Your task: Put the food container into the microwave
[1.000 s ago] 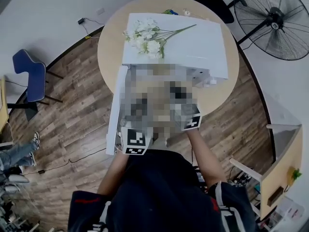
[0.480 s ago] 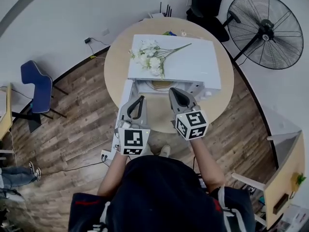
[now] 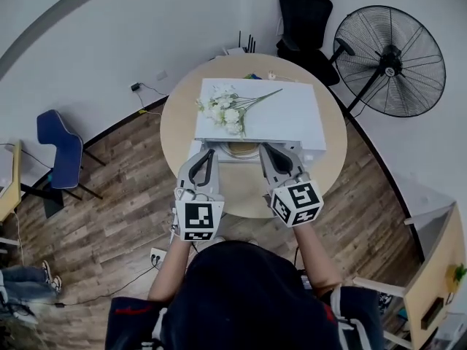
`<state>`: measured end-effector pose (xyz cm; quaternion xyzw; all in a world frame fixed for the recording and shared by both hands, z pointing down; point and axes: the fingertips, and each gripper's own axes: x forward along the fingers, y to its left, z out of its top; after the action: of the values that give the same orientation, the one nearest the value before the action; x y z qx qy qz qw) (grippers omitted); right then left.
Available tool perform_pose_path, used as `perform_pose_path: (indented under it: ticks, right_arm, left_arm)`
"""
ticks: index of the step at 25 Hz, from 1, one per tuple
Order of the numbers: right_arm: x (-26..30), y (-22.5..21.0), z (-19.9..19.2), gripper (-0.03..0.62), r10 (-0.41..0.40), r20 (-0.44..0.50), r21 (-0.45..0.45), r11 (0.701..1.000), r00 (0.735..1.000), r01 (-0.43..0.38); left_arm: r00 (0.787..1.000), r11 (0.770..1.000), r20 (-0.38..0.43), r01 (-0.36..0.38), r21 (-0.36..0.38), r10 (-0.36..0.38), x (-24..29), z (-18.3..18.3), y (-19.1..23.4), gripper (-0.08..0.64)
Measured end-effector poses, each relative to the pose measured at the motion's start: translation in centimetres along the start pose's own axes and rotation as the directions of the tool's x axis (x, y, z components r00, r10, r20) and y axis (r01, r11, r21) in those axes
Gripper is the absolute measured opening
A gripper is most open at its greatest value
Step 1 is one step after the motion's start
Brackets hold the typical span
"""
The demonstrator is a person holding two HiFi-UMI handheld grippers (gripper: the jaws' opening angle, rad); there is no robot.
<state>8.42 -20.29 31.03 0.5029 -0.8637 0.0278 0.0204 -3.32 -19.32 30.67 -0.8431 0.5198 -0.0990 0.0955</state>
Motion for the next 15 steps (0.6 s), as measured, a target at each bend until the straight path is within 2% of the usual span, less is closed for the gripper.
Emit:
perform_pose_path:
  ticks: [5, 15]
  right_arm:
    - [-0.9, -0.3, 1.1, 0.011, -0.022, 0.036, -0.019, 1.0, 0.999, 0.022]
    - [-1.1, -0.1, 1.0, 0.011, -0.025, 0.052, -0.003, 1.0, 0.998, 0.025]
  left_arm:
    - [1.0, 1.0, 0.028, -0.013, 0.005, 0.013, -0.7, 1.0, 0.5, 0.015]
    - [0.999, 1.0, 0.027, -0.02, 0.017, 0.02, -1.2, 1.0, 0.3, 0.015]
